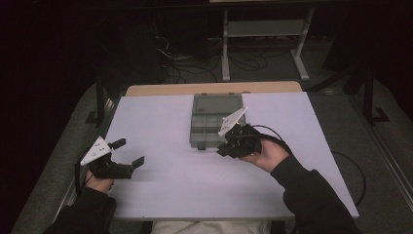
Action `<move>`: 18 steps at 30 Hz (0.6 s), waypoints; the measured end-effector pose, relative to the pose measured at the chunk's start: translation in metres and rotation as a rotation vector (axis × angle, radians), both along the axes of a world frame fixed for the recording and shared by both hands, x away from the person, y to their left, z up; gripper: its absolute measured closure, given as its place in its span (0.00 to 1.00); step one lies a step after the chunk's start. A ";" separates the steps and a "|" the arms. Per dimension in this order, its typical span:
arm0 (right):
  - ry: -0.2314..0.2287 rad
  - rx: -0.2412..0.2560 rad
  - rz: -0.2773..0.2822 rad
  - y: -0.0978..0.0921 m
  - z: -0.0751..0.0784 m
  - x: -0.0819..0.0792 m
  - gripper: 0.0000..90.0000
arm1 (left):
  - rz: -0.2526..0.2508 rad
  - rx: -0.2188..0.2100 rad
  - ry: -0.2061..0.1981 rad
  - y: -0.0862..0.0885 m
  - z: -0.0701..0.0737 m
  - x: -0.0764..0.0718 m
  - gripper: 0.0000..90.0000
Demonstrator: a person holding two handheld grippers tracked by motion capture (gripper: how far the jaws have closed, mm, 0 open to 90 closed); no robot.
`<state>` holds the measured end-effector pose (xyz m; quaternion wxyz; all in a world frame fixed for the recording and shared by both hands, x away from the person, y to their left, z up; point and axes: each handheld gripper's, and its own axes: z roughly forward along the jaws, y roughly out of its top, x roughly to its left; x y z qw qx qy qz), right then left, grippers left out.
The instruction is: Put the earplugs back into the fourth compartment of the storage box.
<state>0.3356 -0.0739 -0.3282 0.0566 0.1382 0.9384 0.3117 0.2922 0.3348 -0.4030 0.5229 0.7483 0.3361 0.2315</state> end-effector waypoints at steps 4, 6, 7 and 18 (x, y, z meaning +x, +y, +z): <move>-0.005 0.002 -0.021 -0.006 0.005 0.009 0.88 | 0.000 0.001 0.000 0.000 0.000 0.000 0.00; -0.005 0.005 -0.035 -0.008 0.009 0.014 0.88 | 0.000 0.001 0.000 0.000 0.000 0.000 0.00; -0.008 0.002 -0.038 -0.010 0.010 0.017 0.88 | 0.000 0.001 0.000 0.000 0.000 0.000 0.00; -0.024 -0.014 -0.082 -0.017 0.027 0.049 0.88 | -0.001 0.001 0.000 0.000 0.000 0.000 0.00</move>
